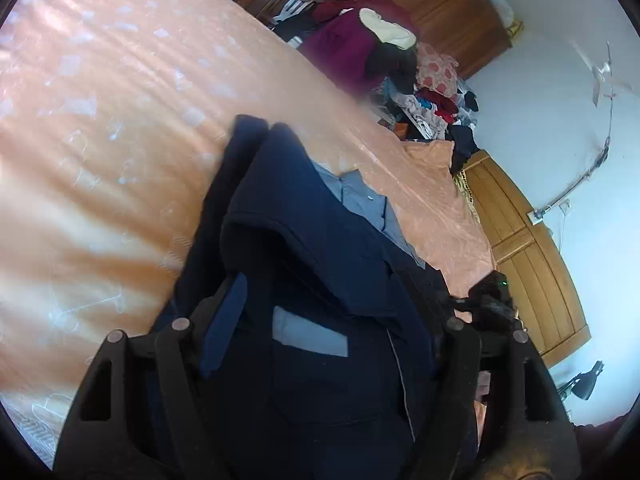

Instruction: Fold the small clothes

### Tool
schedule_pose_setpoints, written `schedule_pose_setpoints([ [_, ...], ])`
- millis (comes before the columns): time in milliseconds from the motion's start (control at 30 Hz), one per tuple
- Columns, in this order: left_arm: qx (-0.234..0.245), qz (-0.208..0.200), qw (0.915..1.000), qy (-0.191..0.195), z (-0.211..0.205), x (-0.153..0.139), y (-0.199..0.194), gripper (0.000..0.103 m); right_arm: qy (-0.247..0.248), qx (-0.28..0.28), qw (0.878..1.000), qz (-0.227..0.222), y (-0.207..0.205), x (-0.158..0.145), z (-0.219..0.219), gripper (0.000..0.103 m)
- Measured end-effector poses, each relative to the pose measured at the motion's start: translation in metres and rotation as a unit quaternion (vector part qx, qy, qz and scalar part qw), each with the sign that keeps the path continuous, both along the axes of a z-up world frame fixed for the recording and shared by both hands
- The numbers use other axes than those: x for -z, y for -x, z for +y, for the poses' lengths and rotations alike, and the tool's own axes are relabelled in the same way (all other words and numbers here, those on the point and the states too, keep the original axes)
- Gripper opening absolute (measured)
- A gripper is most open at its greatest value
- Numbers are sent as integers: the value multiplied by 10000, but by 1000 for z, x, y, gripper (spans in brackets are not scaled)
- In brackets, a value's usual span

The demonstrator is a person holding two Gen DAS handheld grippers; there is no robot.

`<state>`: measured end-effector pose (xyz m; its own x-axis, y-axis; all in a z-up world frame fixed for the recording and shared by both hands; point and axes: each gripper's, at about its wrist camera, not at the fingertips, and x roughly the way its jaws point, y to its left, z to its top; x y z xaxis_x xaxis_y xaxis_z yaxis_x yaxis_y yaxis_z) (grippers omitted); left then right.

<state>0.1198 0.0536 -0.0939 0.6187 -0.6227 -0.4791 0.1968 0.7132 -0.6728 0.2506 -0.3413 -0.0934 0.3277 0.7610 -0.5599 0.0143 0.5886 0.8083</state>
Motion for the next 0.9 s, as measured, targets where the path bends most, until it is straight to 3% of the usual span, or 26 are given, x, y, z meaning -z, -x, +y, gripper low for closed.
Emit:
schedule_pose_setpoints([
  [33,-27,2,10000,19,7,-1,0,73,360,-19,9993,103,-4,3,7,63],
  [133,-153,-3,9998,132,15,1,-2,74,646,55,9977,179,-7,4,12,58],
  [300,-228,-15,9996,151,24,6,0,75,585,-13,9980,237,-18,10,30,58],
  [400,-239,-30,9996,123,25,4,2,75,471,39,9988,156,-27,13,34,13],
  [433,-247,-42,9996,133,26,4,3,75,454,116,9989,74,-29,10,31,7],
  [567,-325,-107,9993,178,34,6,7,76,494,711,9943,-626,-16,-36,-18,6],
  [633,-364,-126,9990,209,36,7,8,77,701,861,9910,-750,-9,-48,-43,6],
  [800,-571,-101,9980,246,44,6,7,77,973,1078,9874,-626,2,-43,-79,6],
  [900,-717,1,9974,66,45,4,6,79,1358,1167,9821,-592,5,-36,-87,6],
])
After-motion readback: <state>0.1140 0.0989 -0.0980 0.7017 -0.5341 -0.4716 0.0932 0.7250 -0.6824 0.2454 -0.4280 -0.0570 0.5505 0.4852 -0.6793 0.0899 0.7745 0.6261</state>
